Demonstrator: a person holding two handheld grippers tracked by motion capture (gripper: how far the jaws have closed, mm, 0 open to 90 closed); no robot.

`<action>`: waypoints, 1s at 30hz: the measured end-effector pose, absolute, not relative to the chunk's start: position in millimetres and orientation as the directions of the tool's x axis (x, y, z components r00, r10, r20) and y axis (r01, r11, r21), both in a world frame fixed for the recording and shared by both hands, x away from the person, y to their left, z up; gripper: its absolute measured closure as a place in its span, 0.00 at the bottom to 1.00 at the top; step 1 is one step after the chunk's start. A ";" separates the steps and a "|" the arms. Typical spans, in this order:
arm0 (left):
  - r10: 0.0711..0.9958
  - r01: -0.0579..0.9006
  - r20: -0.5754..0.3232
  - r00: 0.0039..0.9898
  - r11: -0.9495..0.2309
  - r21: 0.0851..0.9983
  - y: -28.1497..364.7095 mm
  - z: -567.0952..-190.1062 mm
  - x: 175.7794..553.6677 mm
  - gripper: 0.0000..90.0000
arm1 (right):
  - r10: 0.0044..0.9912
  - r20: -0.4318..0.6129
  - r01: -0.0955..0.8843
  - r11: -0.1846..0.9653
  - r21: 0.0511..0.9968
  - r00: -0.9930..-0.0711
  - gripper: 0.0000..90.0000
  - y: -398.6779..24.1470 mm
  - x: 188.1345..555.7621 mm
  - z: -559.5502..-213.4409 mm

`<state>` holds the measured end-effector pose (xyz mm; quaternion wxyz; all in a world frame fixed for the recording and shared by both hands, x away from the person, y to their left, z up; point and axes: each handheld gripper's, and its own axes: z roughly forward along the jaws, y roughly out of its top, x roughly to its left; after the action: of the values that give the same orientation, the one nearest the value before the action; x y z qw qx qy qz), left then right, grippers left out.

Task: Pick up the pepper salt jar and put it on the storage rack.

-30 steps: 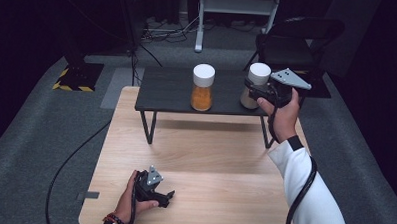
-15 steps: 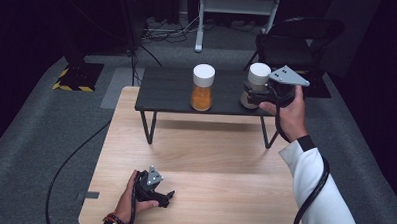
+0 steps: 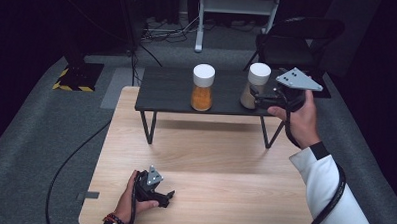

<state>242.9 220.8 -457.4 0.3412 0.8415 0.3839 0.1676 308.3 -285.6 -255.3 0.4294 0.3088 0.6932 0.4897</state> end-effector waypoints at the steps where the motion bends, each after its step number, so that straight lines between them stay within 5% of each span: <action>1: 0.760 0.532 0.020 0.649 -0.473 0.703 220.8 -457.4 242.9 0.01 | 0.846 -0.291 0.003 0.326 0.945 -0.447 0.00 -287.3 306.1 -255.4; 30: 0.760 0.532 0.019 0.649 -0.473 0.702 220.9 -457.3 243.2 0.00 | 0.794 -0.310 -0.028 0.348 0.937 -0.523 0.00 -314.4 243.6 -303.2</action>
<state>243.2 220.9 -457.3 0.3410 0.8417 0.3839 0.1671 243.6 -314.4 -303.2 0.4077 0.2685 0.7125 0.5041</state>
